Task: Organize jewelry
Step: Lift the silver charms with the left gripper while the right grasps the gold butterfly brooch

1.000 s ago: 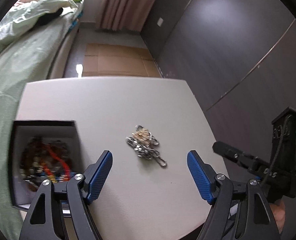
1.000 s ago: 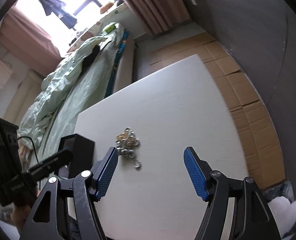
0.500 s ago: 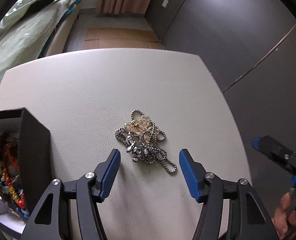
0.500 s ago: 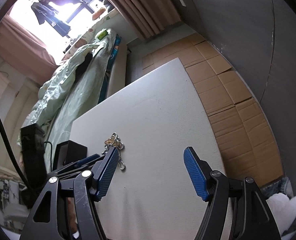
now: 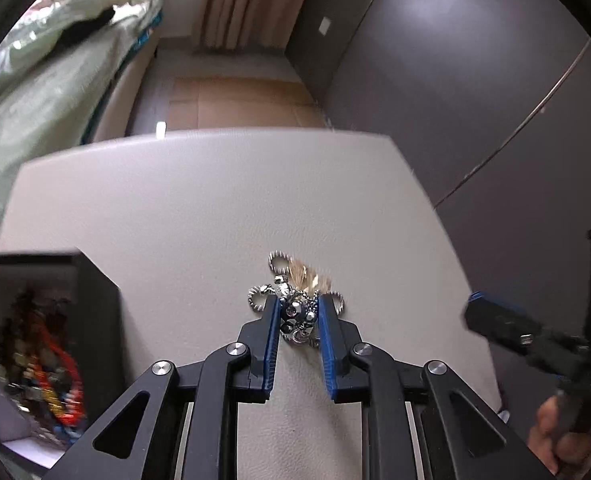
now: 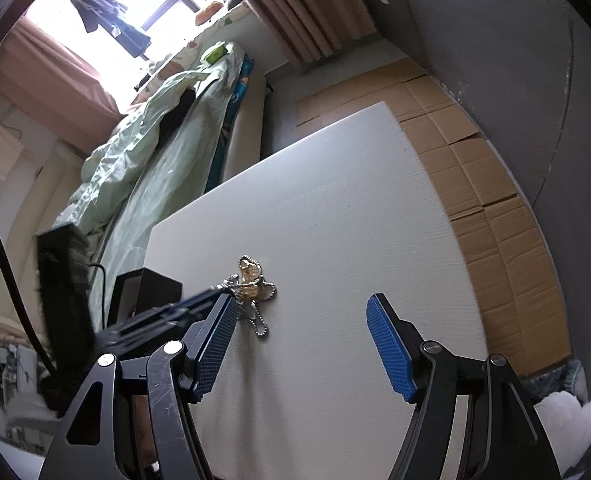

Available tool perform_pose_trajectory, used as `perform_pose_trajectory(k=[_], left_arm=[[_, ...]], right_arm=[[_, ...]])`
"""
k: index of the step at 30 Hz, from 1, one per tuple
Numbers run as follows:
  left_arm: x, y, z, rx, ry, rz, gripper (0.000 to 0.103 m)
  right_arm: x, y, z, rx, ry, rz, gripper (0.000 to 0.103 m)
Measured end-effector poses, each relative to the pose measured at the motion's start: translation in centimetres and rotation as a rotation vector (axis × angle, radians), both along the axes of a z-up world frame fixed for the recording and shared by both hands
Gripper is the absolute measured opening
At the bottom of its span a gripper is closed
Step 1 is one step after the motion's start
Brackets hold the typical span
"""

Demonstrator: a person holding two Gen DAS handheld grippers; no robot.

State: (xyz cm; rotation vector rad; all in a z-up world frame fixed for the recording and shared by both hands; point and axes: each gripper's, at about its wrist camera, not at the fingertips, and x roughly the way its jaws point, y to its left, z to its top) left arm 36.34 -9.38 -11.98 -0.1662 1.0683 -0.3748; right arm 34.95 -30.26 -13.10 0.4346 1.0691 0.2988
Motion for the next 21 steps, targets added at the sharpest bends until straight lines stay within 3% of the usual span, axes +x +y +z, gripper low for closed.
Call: perform_pose_trajectory(k=[10, 21], left_arm=[[-0.7, 1.1, 5.3, -0.021, -0.102, -0.008, 0.02], [-1.8, 2.4, 13.7, -0.041, -0.257, -0.008, 0.02]], right_arm=[[0.7, 0.8, -0.1, 0.012, 0.003, 0.03, 0.069], [1.2, 1.5, -0.4, 0.017, 0.015, 0.046, 0.069]])
